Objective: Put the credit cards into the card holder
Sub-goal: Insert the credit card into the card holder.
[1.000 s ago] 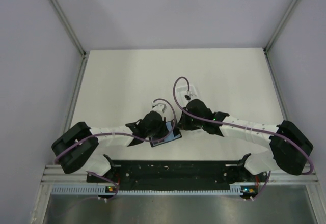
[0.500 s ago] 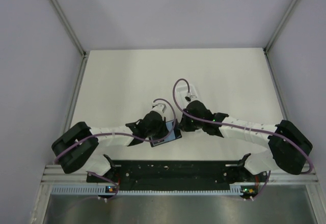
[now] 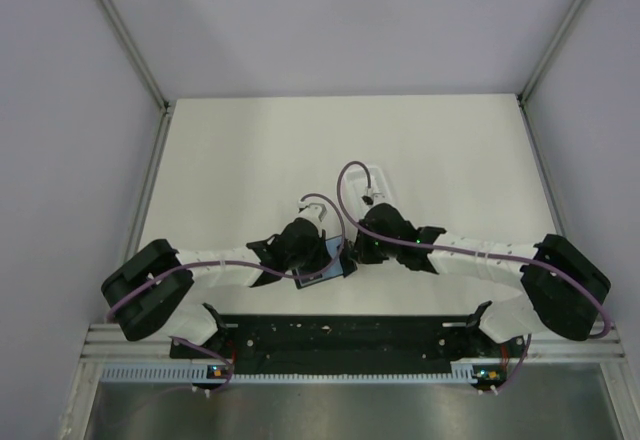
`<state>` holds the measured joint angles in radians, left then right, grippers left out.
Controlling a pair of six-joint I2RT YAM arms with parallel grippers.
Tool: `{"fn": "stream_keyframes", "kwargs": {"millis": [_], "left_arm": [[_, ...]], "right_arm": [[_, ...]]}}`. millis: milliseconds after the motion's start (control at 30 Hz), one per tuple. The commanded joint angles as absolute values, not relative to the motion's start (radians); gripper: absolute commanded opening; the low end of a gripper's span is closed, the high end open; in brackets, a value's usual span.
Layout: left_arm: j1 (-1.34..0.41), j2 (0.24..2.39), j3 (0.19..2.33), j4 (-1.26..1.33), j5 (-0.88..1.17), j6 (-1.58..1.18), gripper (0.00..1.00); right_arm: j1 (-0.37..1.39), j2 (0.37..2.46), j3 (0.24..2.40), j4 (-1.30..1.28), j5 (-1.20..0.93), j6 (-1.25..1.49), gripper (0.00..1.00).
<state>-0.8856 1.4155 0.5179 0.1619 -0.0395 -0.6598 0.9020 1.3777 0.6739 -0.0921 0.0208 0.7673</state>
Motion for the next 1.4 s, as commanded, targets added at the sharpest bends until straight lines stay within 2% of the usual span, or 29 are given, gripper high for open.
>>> {"fn": "stream_keyframes", "kwargs": {"millis": [0, 367, 733, 1100, 1367], "left_arm": [[-0.887, 1.397, 0.517, 0.115, -0.06, -0.657, 0.0], [-0.887, 1.316, 0.558, 0.057, -0.058, -0.658, 0.0], [-0.887, 1.126, 0.615, -0.095, -0.115, -0.652, 0.0], [-0.885, 0.829, 0.525, -0.241, -0.308, -0.707, 0.02], [-0.882, 0.802, 0.477, -0.256, -0.322, -0.726, 0.03]], "right_arm": [[0.916, 1.387, 0.649, -0.022, 0.005, 0.793, 0.0], [0.917, 1.417, 0.6, 0.104, -0.054, 0.853, 0.0], [0.916, 1.404, 0.612, 0.155, -0.101, 0.854, 0.0], [0.951, 1.449, 0.695, 0.198, -0.207, 0.822, 0.0], [0.969, 1.568, 0.752, 0.2, -0.233, 0.816, 0.0]]}}
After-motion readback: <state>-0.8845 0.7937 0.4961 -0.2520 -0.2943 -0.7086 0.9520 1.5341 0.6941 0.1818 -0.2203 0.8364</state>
